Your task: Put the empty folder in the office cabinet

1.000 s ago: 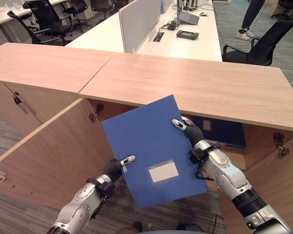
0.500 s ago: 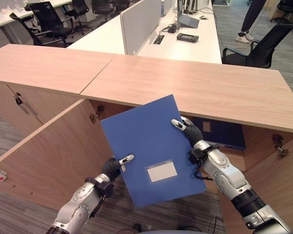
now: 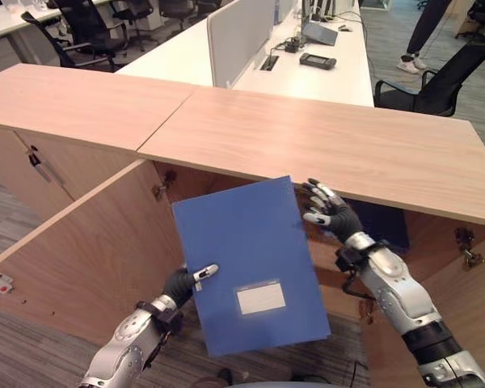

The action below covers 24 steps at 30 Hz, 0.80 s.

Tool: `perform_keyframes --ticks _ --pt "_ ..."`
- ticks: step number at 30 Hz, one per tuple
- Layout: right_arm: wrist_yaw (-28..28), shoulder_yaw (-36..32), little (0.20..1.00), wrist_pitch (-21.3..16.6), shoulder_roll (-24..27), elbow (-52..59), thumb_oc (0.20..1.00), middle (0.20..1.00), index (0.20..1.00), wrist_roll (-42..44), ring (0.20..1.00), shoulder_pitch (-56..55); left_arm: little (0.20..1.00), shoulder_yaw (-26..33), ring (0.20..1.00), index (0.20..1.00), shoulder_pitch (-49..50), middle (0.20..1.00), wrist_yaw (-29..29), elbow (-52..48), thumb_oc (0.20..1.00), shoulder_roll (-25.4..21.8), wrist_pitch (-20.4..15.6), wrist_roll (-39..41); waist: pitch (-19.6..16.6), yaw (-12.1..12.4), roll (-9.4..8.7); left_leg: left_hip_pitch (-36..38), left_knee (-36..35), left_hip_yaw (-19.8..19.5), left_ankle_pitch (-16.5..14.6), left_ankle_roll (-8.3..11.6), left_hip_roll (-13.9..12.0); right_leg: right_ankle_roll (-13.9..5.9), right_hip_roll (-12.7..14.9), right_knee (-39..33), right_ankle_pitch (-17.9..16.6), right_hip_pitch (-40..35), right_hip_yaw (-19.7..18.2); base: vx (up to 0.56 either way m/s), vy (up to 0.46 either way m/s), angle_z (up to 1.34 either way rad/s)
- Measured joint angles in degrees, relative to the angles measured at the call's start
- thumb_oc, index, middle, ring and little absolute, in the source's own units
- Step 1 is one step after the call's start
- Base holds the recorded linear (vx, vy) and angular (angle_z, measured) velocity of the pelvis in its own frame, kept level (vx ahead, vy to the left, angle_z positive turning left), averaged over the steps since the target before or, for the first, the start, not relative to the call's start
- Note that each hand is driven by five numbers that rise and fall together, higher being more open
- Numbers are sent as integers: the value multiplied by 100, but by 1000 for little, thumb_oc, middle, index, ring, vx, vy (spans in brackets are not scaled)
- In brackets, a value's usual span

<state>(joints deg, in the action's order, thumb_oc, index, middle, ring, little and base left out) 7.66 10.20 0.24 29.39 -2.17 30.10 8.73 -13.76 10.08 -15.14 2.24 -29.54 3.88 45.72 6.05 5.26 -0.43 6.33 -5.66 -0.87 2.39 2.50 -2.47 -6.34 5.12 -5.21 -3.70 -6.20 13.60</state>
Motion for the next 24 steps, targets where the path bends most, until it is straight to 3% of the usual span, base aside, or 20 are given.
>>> perform_keyframes --ticks 9,24 --pt "-163 -802 1000 -32 -2 -601 1000 1000 1000 -221 1000 -534 200 252 200 200 186 200 -67 7 200 -18 -1 -46 18 -10 -50 -2 0 -6 -2 -3 8 -1 8 -16 2 3 0 0 0 0" --pt "-657 -1297 1000 -217 -581 -1828 1000 1000 1000 -193 1000 -1086 200 283 200 200 363 200 -55 889 200 24 43 -1258 47 -210 -12 -2 -1 34 -9 -10 7 -1 10 -23 5 23 -24 0 0 0"
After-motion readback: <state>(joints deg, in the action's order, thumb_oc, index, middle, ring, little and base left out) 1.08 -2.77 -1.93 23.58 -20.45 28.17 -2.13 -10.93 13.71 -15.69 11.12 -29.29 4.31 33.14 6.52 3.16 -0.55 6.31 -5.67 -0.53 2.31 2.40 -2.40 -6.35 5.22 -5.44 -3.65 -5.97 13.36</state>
